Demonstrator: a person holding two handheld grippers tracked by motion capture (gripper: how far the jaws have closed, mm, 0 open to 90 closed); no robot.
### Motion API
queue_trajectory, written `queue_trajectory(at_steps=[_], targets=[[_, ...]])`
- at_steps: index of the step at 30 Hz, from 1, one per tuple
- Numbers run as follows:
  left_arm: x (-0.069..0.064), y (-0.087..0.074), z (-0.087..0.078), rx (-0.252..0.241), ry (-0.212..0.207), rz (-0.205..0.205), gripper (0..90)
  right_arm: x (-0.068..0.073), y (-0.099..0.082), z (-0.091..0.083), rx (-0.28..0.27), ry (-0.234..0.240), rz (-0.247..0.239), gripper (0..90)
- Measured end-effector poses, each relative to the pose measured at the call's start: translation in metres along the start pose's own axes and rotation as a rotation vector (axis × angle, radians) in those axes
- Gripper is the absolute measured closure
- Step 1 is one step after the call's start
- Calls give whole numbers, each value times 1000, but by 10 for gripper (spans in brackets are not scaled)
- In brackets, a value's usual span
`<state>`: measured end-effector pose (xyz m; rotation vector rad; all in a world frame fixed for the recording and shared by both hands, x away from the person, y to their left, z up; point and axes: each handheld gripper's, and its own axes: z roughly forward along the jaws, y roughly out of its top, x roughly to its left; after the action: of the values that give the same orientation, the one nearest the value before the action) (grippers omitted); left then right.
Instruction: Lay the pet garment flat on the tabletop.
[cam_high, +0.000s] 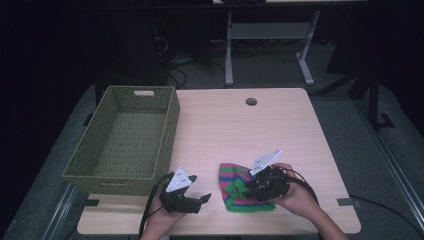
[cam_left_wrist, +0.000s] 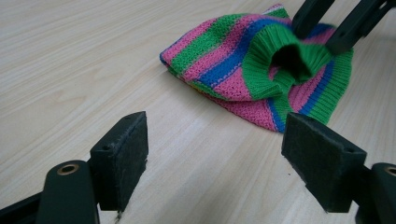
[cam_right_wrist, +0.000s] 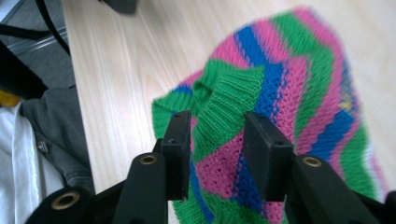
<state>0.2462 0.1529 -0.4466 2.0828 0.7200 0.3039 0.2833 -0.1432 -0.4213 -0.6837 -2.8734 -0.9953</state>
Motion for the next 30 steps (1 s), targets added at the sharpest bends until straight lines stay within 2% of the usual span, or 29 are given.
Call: queue_trajectory(at_steps=[2,7,9,10,12,13,14,17,22,24,26,27,28,29,30], targets=[[0,0,0,2,1,-4,226,-6,-5,12,27,13,-4,628],[1,-1,0,2,1,-12,226,-9,-8,19,24,35,0,629],[1,-1,0,0,1,-8,226,-9,-8,21,27,27,-3,629],[1,0,0,-1,1,-6,226,-5,-9,24,28,7,-27,627],[0,0,0,-2,0,-6,226,-3,-9,25,32,-6,-34,627],[0,0,0,2,-1,-5,226,1,-9,28,35,-31,-61,627],[0,0,0,2,-1,-4,226,8,-9,31,40,-84,-121,636],[0,0,0,-1,-1,-5,226,13,-8,32,46,-111,-130,644],[0,0,0,3,-1,-5,226,9,-9,31,39,-106,-100,693],[1,0,0,3,-2,-4,226,8,-9,31,29,-100,-73,726],[0,0,0,5,-2,-3,226,7,-10,29,21,-96,-67,776],[1,0,0,7,-2,-2,226,6,-10,29,17,-89,-59,787],[1,0,0,7,-3,-2,226,3,-10,27,8,-64,-30,829],[1,-1,0,7,-4,-3,226,3,-10,27,8,-64,-30,829],[1,-1,0,8,-3,-2,226,2,-10,25,2,-52,-8,839]])
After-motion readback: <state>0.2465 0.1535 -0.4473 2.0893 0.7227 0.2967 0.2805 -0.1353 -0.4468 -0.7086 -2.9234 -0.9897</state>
